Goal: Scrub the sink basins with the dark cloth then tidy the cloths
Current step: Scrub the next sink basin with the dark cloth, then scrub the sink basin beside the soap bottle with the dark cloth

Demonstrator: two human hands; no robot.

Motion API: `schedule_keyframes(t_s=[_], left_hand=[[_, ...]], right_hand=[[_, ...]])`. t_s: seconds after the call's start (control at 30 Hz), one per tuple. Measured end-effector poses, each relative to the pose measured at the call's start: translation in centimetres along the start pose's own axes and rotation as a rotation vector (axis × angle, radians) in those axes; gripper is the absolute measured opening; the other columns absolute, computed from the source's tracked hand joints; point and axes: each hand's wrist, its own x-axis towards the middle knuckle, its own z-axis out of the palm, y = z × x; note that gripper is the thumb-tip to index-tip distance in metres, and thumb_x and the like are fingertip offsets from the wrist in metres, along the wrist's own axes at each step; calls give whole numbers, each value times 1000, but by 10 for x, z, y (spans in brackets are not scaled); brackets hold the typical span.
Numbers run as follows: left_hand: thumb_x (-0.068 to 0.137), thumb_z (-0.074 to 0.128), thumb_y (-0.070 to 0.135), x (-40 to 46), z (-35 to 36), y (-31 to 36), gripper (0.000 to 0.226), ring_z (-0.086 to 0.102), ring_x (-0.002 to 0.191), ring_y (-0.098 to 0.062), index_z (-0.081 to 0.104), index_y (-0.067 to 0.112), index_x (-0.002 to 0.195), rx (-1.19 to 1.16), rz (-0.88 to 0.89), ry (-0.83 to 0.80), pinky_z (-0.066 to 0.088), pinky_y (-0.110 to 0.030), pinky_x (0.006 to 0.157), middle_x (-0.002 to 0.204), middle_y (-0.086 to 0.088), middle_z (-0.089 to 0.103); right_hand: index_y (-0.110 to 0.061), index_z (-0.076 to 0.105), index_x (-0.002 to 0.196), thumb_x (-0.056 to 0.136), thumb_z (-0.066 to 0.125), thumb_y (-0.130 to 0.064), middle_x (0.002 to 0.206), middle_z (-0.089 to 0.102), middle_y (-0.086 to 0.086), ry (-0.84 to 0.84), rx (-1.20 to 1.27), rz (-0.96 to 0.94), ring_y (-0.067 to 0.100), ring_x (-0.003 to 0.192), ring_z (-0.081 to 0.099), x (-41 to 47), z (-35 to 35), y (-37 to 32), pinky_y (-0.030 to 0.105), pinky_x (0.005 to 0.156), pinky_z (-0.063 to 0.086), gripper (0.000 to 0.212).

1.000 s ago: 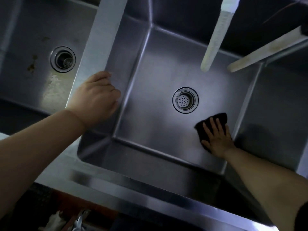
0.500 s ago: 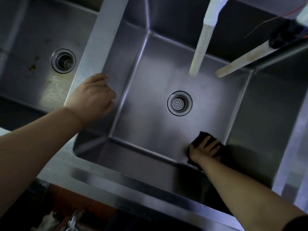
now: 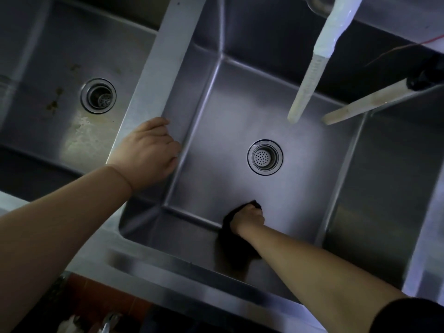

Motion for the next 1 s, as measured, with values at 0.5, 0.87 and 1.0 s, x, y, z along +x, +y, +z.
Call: schedule_keyframes(t_s=[0.5, 0.87, 1.0], left_hand=[[71, 46, 26, -13, -23, -11, 28, 60, 74, -30, 68, 8, 70, -257, 94, 9, 34, -33, 98, 63, -10, 64], [87, 61, 37, -104, -97, -41, 56, 38, 127, -15, 44, 16, 136, -725, -131, -101, 31, -26, 104, 133, 2, 51], [82, 67, 36, -123, -126, -52, 21, 56, 92, -9, 56, 22, 95, -958, -288, -184, 42, -20, 70, 95, 8, 58]], right_hand=[[-3, 37, 122, 85, 63, -27, 123, 56, 19, 160, 390, -282, 35, 114, 55, -100, -15, -85, 34, 85, 43, 51], [-13, 46, 122, 85, 62, -22, 109, 60, 5, 857, 434, -649, 27, 89, 61, -263, 5, -95, 33, 69, 47, 42], [-9, 53, 117, 82, 59, -28, 107, 62, 5, 926, 333, -789, 25, 83, 62, -297, 12, -120, 26, 59, 40, 40]])
